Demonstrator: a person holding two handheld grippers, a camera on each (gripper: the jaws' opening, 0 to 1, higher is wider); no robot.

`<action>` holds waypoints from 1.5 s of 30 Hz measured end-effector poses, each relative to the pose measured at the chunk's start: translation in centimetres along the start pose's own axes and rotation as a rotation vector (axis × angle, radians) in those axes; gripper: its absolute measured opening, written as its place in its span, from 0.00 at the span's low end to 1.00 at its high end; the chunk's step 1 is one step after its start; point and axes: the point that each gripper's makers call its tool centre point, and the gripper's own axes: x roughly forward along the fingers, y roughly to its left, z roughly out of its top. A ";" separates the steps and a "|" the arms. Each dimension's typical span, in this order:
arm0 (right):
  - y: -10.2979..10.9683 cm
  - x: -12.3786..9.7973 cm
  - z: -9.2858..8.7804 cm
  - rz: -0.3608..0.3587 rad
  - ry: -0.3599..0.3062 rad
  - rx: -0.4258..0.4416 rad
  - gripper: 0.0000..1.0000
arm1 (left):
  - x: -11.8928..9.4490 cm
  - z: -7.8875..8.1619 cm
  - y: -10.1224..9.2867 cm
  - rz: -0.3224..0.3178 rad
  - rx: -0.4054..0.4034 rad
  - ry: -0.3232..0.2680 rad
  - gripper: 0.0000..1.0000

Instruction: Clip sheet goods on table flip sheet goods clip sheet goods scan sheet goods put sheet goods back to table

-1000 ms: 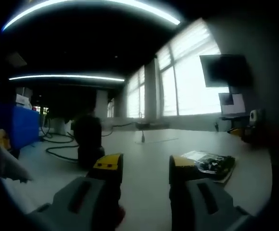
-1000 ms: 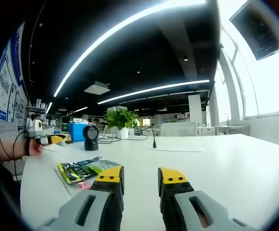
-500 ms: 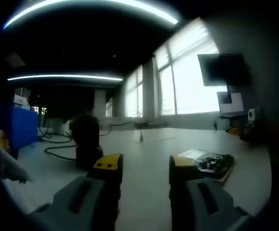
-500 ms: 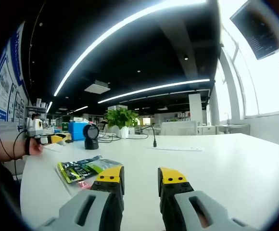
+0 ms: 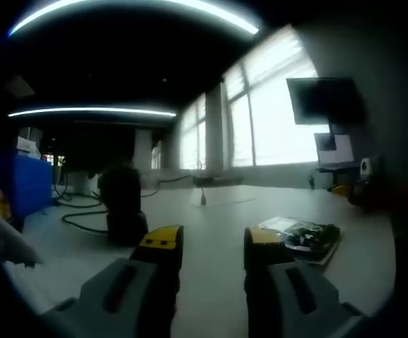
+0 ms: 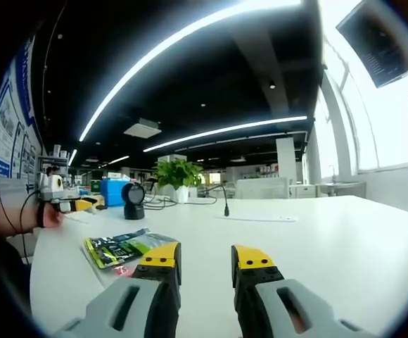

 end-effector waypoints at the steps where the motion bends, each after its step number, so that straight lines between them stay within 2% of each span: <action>1: 0.0 0.0 0.0 0.000 -0.002 0.005 0.25 | 0.0 0.0 0.0 0.002 0.000 0.000 0.27; 11: 0.2 0.1 0.0 0.004 0.001 -0.008 0.27 | 0.0 0.0 0.1 0.008 -0.004 0.000 0.28; 14: 0.1 0.2 -0.1 -0.011 0.006 -0.033 0.26 | 0.0 -0.3 0.4 0.024 -0.025 0.021 0.22; 17: 0.0 0.2 -0.2 -0.015 0.015 -0.035 0.26 | -0.1 0.1 -0.1 0.006 -0.013 0.001 0.22; 23: 0.1 0.3 -0.4 -0.018 0.021 -0.041 0.26 | 0.0 0.2 -0.5 -0.013 0.018 -0.003 0.26; 27: 0.1 0.2 -0.3 -0.018 0.016 -0.040 0.25 | -0.1 0.0 -0.4 -0.013 0.000 0.007 0.25; 33: 0.1 0.2 -0.2 -0.015 0.012 -0.033 0.25 | -0.2 0.4 -0.3 -0.008 0.003 -0.011 0.26; 36: 0.1 0.3 -0.1 -0.015 0.008 -0.030 0.25 | -0.2 0.3 -0.5 -0.012 0.011 -0.007 0.32; 41: 0.1 0.3 -0.1 -0.012 0.006 -0.029 0.25 | -0.1 0.4 -0.4 -0.011 0.028 -0.009 0.34; 45: 0.2 0.3 -0.2 -0.014 0.012 -0.030 0.25 | -0.2 0.4 -0.5 -0.017 0.009 -0.012 0.31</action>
